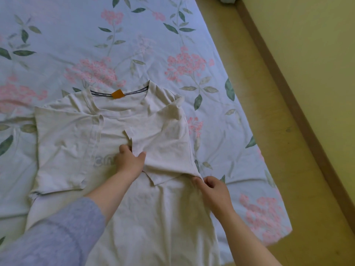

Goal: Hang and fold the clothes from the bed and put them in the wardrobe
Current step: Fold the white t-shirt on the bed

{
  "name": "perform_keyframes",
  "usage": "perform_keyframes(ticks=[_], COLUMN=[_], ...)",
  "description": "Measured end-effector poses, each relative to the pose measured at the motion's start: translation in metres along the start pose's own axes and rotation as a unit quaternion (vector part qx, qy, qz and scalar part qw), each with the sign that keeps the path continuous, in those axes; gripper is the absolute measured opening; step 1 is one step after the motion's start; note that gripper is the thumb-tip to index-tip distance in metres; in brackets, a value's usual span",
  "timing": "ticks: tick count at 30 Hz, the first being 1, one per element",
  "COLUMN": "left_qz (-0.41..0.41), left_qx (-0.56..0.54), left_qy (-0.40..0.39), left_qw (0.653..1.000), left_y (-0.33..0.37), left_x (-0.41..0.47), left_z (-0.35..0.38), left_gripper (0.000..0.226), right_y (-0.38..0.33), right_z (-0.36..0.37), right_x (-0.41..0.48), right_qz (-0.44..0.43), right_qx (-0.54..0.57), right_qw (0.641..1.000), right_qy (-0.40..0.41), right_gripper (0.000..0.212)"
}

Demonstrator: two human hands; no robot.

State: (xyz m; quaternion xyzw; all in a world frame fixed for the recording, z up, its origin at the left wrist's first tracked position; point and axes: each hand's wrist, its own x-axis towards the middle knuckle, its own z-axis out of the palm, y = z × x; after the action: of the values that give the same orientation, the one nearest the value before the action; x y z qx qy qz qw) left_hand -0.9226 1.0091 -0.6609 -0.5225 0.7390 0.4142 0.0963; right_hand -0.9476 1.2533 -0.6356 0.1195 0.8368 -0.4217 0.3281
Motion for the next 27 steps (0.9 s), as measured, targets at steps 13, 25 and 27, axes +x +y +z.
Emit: perform_keyframes(ticks=[13, 25, 27], left_qz=[0.444, 0.555, 0.560], left_qx=[0.259, 0.485, 0.517], left_qy=[-0.208, -0.182, -0.164], left_qw=[0.832, 0.651, 0.626], left_y=[0.053, 0.098, 0.103], left_x=[-0.061, -0.044, -0.044], left_z=[0.038, 0.073, 0.083], left_gripper=[0.034, 0.026, 0.024], right_y=[0.027, 0.053, 0.062], right_z=[-0.019, -0.020, -0.029], right_x=[-0.029, -0.029, -0.031], right_qz=[0.007, -0.024, 0.005], right_qx=[0.143, 0.110, 0.103], right_qw=[0.987, 0.992, 0.990], right_qy=[-0.068, -0.058, -0.098], right_gripper=[0.009, 0.021, 0.025])
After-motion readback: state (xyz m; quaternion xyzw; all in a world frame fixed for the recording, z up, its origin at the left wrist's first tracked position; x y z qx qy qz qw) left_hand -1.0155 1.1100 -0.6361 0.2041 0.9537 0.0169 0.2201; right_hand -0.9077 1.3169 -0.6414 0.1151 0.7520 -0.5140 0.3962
